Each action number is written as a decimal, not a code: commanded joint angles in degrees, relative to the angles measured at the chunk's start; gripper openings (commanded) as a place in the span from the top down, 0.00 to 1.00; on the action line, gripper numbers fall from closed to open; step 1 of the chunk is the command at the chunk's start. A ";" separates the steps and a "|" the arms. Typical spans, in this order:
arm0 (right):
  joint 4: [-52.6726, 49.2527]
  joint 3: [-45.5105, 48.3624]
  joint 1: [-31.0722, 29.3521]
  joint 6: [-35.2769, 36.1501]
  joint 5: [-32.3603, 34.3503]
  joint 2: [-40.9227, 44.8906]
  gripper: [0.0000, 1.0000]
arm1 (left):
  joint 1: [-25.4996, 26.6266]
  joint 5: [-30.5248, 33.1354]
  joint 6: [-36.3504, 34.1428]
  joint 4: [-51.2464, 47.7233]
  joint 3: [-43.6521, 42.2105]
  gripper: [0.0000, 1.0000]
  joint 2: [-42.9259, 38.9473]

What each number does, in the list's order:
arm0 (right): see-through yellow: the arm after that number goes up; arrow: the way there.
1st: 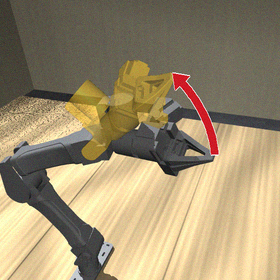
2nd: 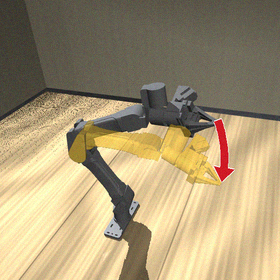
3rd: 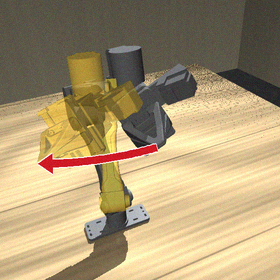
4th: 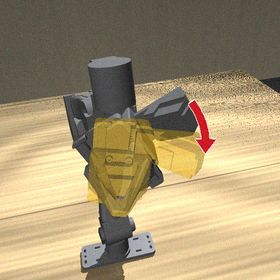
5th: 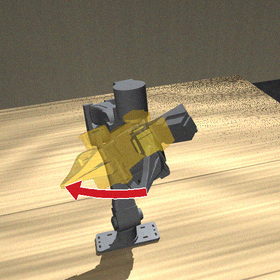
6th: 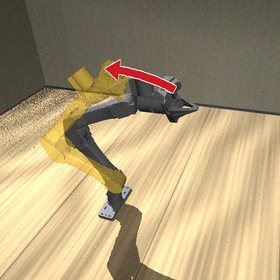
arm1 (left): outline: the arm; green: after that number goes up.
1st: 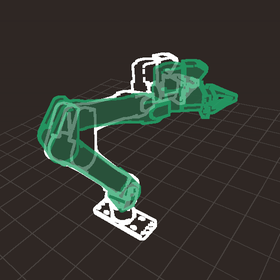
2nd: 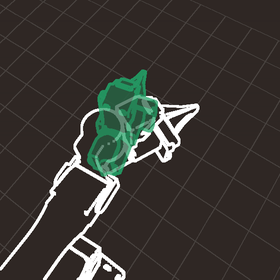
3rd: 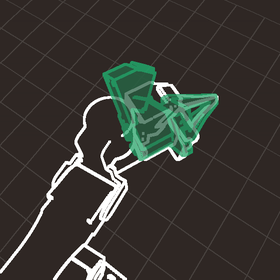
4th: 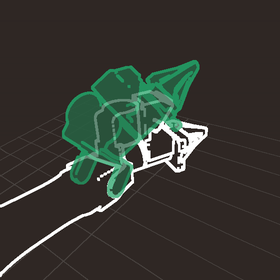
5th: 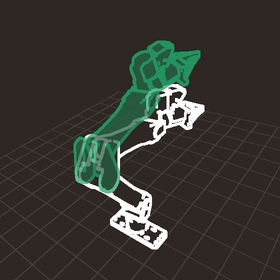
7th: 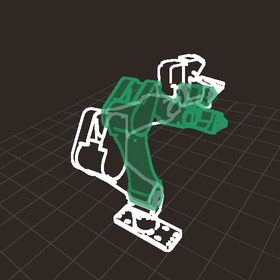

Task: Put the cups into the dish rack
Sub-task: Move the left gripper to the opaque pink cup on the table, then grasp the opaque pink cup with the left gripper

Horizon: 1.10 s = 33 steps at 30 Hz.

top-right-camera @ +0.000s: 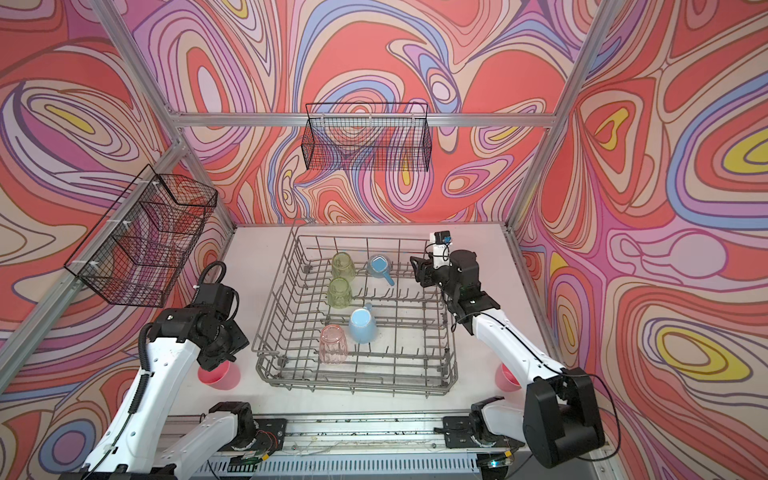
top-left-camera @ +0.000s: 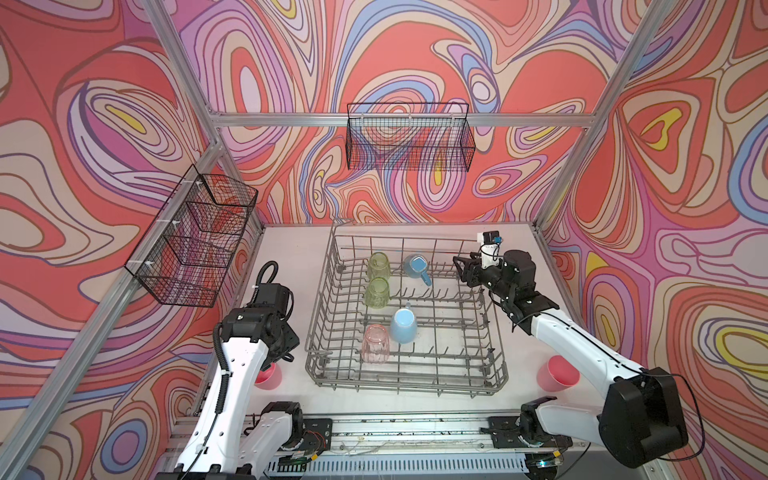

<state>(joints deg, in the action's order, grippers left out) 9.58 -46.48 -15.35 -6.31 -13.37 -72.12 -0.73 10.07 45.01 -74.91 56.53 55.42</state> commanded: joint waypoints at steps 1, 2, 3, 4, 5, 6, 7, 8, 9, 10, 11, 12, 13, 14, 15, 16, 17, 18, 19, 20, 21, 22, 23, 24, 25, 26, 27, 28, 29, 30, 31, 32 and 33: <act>4.51 0.99 -0.62 2.29 -4.61 1.45 0.36 | -2.36 0.20 0.01 -0.03 -1.59 0.46 0.07; 4.86 1.16 -0.64 2.48 -5.11 1.45 0.36 | -2.75 0.19 -0.04 0.19 -1.60 0.47 0.35; 5.28 1.37 -0.64 2.61 -5.60 1.45 0.36 | -3.02 0.75 0.26 0.36 -1.65 0.49 0.53; 5.61 1.55 -0.65 2.69 -6.21 1.45 0.36 | -3.41 1.09 0.55 0.62 -1.86 0.50 0.65; 5.99 1.71 -0.69 2.70 -6.60 1.45 0.36 | -3.99 0.99 0.52 0.94 -2.03 0.52 0.66; 6.21 1.81 -0.67 2.79 -6.92 1.37 0.36 | -4.50 1.05 0.71 1.08 -2.13 0.53 0.74; 6.35 1.83 -0.73 2.85 -7.11 1.32 0.36 | -4.83 1.27 0.93 1.26 -2.34 0.54 0.83; 6.48 1.91 -0.72 2.96 -7.19 1.21 0.36 | -4.98 1.40 1.16 1.41 -2.47 0.54 0.91; 6.54 1.97 -0.73 3.21 -7.29 1.11 0.36 | -5.12 1.62 1.66 1.59 -2.69 0.54 1.00; 6.59 2.04 -0.69 3.14 -7.50 1.02 0.36 | -5.17 1.71 2.06 2.05 -2.99 0.54 1.05; 6.60 2.05 -0.71 3.23 -7.61 0.93 0.36 | -5.32 1.80 2.41 2.37 -3.22 0.54 1.09; 6.74 2.15 -0.72 3.39 -7.72 0.93 0.36 | -5.33 1.80 2.99 2.89 -3.59 0.54 1.18; 6.89 2.21 -0.71 3.47 -8.02 0.93 0.36 | -5.55 1.52 3.52 3.77 -4.16 0.54 1.35; 7.13 2.35 -0.70 3.54 -8.22 0.99 0.36 | -5.57 1.24 3.85 4.62 -4.78 0.54 1.44; 7.12 2.44 -0.67 3.55 -8.38 1.01 0.36 | -5.68 0.86 4.32 5.51 -5.54 0.54 1.74; 7.12 2.45 -0.73 3.82 -8.52 1.10 0.36 | -5.71 0.67 4.83 6.27 -5.96 0.54 2.02; 7.03 2.49 -0.68 3.93 -8.65 1.17 0.36 | -5.83 0.57 5.22 6.80 -6.36 0.54 2.37; 7.11 2.53 -0.73 4.03 -8.61 1.20 0.36 | -5.84 0.65 5.64 7.41 -6.74 0.54 2.60; 7.25 2.62 -0.70 4.17 -8.63 1.23 0.36 | -6.03 0.79 6.00 8.11 -7.09 0.54 2.76; 7.20 2.67 -0.70 4.27 -8.64 1.20 0.36 | -6.34 0.68 6.05 8.71 -7.37 0.54 2.77; 7.28 2.71 -0.73 4.20 -8.64 1.04 0.36 | -6.67 0.66 6.14 9.41 -7.65 0.54 2.93; 7.29 2.62 -0.73 4.30 -8.77 0.85 0.36 | -6.81 0.75 6.14 9.89 -7.83 0.55 3.26; 7.29 2.62 -0.73 4.21 -9.02 0.69 0.36 | -6.90 0.89 6.14 10.18 -8.05 0.55 3.47; 7.33 2.58 -0.72 4.21 -9.12 0.51 0.36 | -7.12 1.20 6.23 10.48 -8.23 0.55 3.89; 7.53 2.56 -0.71 4.27 -9.22 0.34 0.36 | -7.33 1.50 6.27 10.78 -8.41 0.56 4.32; 7.43 2.53 -0.71 4.25 -9.32 0.23 0.36 | -7.42 1.77 6.23 11.28 -8.65 0.56 4.52; 7.43 2.53 -0.70 4.21 -9.31 0.18 0.36 | -7.52 1.99 6.18 12.05 -9.15 0.57 4.61; 7.47 2.53 -0.72 4.22 -9.34 0.18 0.36 | -7.69 2.32 6.29 12.83 -9.67 0.57 4.74; 7.53 2.53 -0.72 4.40 -9.40 0.14 0.36 | -7.81 2.37 6.15 13.77 -10.18 0.57 4.99; 7.55 2.53 -0.66 4.42 -9.48 0.05 0.36 | -7.95 2.40 6.18 14.61 -10.68 0.58 5.27; 7.55 2.53 -0.73 4.37 -9.66 0.05 0.36 | -7.97 2.34 6.23 15.53 -11.06 0.58 5.69; 7.64 2.44 -0.70 4.37 -9.73 -0.04 0.37 | -8.01 2.26 6.15 16.32 -11.44 0.58 6.00; 7.63 2.39 -0.73 4.37 -9.79 -0.04 0.36 | -8.10 2.32 6.22 16.99 -11.68 0.59 6.51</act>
<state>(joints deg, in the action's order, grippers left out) 16.25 -44.64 -15.81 -2.55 -22.17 -72.12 -8.32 10.85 49.80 -60.49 45.91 60.93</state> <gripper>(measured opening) 0.635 0.416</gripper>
